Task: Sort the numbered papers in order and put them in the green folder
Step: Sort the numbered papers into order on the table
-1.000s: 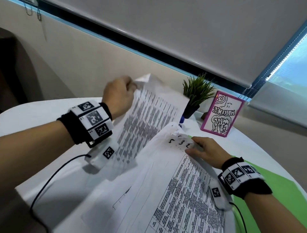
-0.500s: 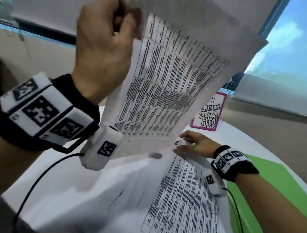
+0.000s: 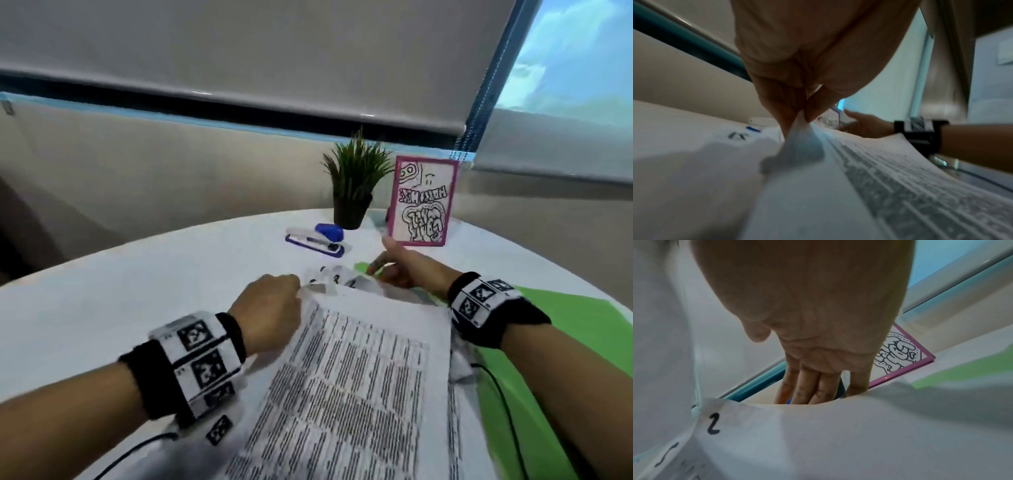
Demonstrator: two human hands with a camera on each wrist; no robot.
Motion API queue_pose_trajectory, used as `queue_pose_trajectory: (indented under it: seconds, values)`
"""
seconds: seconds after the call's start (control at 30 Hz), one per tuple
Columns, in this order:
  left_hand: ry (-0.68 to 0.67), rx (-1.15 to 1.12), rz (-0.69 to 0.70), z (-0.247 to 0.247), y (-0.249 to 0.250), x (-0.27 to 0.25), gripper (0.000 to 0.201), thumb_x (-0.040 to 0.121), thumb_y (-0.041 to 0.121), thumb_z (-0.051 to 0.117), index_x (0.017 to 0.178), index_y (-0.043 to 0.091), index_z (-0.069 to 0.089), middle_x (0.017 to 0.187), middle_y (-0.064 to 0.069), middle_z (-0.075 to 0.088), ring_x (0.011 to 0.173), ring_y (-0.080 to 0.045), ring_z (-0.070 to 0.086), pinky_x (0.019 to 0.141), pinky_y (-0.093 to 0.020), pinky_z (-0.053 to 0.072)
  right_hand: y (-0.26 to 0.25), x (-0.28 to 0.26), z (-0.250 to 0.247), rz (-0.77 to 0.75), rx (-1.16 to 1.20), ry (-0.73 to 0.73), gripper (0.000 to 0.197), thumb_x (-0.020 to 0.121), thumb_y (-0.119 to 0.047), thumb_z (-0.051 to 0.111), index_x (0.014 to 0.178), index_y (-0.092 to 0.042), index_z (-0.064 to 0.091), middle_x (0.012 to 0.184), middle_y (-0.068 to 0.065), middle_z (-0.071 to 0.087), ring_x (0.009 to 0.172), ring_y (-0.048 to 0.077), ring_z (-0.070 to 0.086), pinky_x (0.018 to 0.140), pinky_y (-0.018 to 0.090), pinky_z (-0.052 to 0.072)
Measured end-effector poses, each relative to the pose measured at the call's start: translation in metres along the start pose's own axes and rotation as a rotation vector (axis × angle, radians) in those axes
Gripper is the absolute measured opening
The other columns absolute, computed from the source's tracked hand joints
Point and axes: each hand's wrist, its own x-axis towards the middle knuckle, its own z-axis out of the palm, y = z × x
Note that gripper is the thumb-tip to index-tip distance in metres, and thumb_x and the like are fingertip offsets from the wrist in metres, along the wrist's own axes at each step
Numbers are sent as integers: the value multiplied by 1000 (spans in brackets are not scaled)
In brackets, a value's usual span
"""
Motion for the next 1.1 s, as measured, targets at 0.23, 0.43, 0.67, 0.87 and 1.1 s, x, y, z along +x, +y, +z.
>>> queue_pose_trajectory:
  seconds: [0.23,0.43,0.67,0.87,1.1]
  values:
    - [-2,26,-44,24,24,11,12,95,11,38,104,8,46,98,-14,61,70,-23,42,63,-32,31,12,22,-13,-103,-275,-169,67,61,-76,69,108,-28,69,94,-10,65,83,5,59,76,20,40]
    - [-97,-174,-136,2,10,33,36,89,46,58,78,11,59,84,-8,67,76,-24,58,62,-31,43,-6,21,-12,-215,-710,-222,29,77,-22,81,101,-24,64,78,-12,60,73,5,54,69,20,44]
    - [-437,-321,-21,-7,-18,15,26,80,20,74,62,10,59,64,-9,71,59,-18,69,65,-29,56,-38,13,-3,-98,-924,-227,25,80,-37,77,69,-26,56,65,-10,57,61,9,50,61,24,40]
    - [-334,-327,-26,8,-5,19,18,85,19,72,76,7,62,81,-13,75,77,-22,74,82,-37,59,-52,2,17,-12,-940,-194,26,79,-41,77,94,-22,65,95,-2,71,90,20,65,82,36,54]
    - [-381,-391,-112,-6,-20,20,14,79,14,71,75,1,72,72,-12,75,65,-20,71,84,-39,59,-48,-15,40,-133,-967,47,61,78,-42,77,130,-23,52,120,-4,61,101,15,56,84,27,44]
